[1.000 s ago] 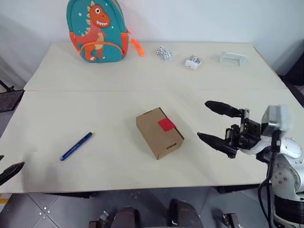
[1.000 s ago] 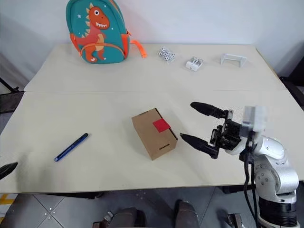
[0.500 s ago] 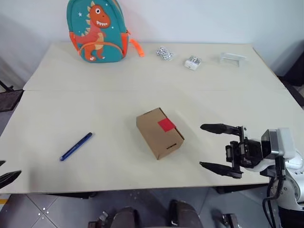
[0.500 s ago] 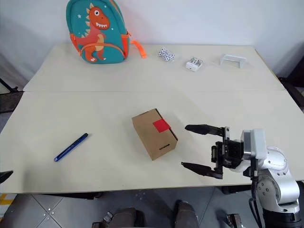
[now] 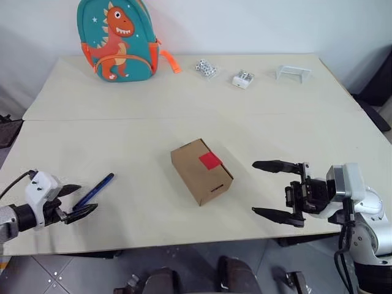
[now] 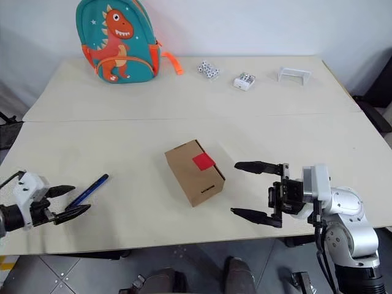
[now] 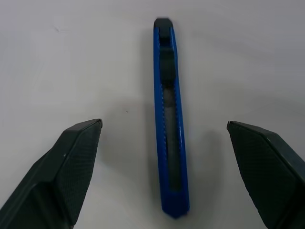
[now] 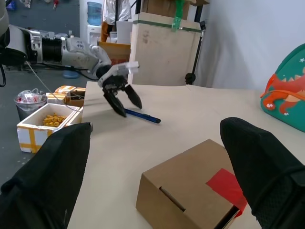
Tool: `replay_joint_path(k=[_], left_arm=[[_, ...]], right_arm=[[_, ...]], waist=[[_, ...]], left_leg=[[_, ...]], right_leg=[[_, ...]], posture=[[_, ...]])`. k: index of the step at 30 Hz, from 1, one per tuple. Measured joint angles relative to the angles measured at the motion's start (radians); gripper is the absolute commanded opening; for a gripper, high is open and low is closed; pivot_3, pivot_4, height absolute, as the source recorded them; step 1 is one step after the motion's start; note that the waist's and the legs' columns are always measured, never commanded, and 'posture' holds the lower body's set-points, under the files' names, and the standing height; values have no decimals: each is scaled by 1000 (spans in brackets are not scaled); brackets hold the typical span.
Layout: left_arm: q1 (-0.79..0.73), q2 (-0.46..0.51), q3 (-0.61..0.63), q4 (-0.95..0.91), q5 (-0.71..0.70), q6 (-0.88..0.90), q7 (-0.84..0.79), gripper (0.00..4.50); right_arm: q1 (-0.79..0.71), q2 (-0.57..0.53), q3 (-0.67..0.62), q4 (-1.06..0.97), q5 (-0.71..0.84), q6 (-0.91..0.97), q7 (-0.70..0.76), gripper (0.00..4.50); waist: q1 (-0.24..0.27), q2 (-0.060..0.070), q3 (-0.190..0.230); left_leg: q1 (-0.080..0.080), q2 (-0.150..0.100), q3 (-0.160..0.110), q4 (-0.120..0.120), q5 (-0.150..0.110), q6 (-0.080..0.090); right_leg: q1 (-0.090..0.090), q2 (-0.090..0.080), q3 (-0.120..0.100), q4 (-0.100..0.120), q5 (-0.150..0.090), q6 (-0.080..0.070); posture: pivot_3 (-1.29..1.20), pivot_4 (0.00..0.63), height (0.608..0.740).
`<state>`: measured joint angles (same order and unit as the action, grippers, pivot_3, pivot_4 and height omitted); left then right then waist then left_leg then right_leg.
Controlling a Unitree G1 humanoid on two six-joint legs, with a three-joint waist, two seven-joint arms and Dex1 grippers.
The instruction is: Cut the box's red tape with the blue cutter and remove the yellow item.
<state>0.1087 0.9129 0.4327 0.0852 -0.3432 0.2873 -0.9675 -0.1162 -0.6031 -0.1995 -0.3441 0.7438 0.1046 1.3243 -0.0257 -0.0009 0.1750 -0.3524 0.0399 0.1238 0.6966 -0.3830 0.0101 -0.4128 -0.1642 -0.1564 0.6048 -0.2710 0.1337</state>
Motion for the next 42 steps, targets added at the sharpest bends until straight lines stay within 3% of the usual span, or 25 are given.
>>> replay_joint_path(k=[4,7,20,28,33,37,42], left_arm=[[-8,-5,-12,-12,0,26,25,4457],[0,-8,-15,-32,0,49,43,3962],[42,-9,1,-44,-8,67,52,473],[38,-8,-11,-32,-4,-13,25,464],[18,52,-85,-69,-6,-90,-135,464],[-110,165,-221,-213,7,-95,-265,464],[-310,130,-481,-377,102,-39,-287,464]], right_arm=[[0,0,0,-9,0,0,-23,4500],[2,0,0,-11,0,0,-33,4500],[-3,0,0,-22,-15,-21,-49,4500],[-16,0,1,3,-22,-39,-41,4500],[-15,-25,-6,25,-40,-39,-43,4500],[7,-82,-42,34,-92,-27,-102,4500],[86,-126,-118,-6,-130,84,-269,4500]], waist=[[2,1,0],[3,2,-1],[-2,8,-4],[0,9,-5],[9,7,-4],[28,6,-3],[28,7,-3]], left_leg=[[1,0,-1,1,0,0],[1,0,-2,1,0,0],[3,1,-3,1,0,0],[3,1,-2,1,0,0],[0,1,-2,2,0,0],[-1,0,1,2,0,0],[-2,-1,3,1,0,0]], right_leg=[[0,0,0,1,0,0],[1,0,1,1,0,0],[1,0,3,2,0,0],[0,0,3,2,0,0],[0,0,1,2,0,-1],[0,0,0,0,0,-1],[-1,0,0,0,0,-1]], posture=[[0,150,740],[0,150,740],[0,150,740],[0,150,740],[0,150,740],[0,150,740],[0,150,740]])
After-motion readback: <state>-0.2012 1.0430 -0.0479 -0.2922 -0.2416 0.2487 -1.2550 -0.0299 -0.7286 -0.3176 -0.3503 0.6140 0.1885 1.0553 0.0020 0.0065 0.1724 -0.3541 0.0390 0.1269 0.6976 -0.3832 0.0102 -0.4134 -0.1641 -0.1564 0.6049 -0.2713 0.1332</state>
